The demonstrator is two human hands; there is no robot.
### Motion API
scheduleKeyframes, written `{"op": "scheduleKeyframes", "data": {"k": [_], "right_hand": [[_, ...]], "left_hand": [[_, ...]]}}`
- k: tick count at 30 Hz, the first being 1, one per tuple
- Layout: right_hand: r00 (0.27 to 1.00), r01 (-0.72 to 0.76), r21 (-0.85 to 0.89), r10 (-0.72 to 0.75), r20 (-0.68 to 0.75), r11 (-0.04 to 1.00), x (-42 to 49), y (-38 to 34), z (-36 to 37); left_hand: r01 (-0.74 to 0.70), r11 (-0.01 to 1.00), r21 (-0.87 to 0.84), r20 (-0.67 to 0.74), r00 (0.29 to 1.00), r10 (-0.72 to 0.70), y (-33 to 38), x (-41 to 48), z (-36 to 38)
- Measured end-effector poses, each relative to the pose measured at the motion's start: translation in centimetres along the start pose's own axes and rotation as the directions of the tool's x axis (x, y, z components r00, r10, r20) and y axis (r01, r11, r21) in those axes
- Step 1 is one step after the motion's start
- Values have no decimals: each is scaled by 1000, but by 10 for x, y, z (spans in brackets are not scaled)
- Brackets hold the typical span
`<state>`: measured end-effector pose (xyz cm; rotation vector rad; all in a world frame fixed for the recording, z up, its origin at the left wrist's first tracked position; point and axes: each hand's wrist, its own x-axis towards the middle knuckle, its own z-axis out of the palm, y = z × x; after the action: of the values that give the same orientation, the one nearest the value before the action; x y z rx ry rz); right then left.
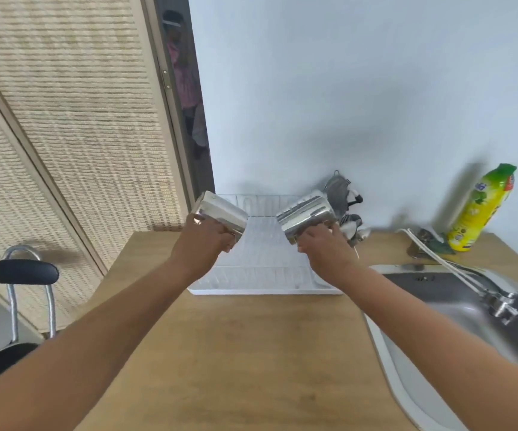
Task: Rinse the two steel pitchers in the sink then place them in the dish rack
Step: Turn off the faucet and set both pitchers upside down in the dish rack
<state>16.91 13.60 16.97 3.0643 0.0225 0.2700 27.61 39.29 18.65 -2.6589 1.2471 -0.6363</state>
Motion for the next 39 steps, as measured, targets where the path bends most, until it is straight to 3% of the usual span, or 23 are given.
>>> {"op": "scheduleKeyframes", "data": {"k": [4,6,10,13,19,25,30,33,37,39], "right_hand": [[983,184,-389,-164,84,903,15,-2,11],[974,223,-485,-216,70,846,22,0,18],[946,320,-542,-290,143,777,38,-2,31],[948,316,-581,-270,167,750,48,-3,40],[937,345,-524,-258,234,779,56,-2,52],[914,391,-441,-286,287,807,68,2,54],[851,509,-376,-387,355,774,74,4,48],[814,525,-277,-379,440,805,77,6,43],[816,494,-163,-391,425,854,75,9,41],[857,409,-29,-372,357,912,74,13,44]], "left_hand": [[-192,929,317,232,965,120,5,22,8],[-284,860,425,304,939,160,11,31,13],[-420,745,519,429,881,198,23,48,18],[-477,678,560,500,847,183,34,59,15],[-553,587,591,596,790,144,60,72,26],[-574,609,547,664,741,103,78,80,54],[-639,623,451,685,695,217,77,87,58],[-648,667,368,677,678,286,72,90,57],[-571,801,179,550,734,399,61,93,62],[-464,884,66,427,813,395,52,97,60]]}}
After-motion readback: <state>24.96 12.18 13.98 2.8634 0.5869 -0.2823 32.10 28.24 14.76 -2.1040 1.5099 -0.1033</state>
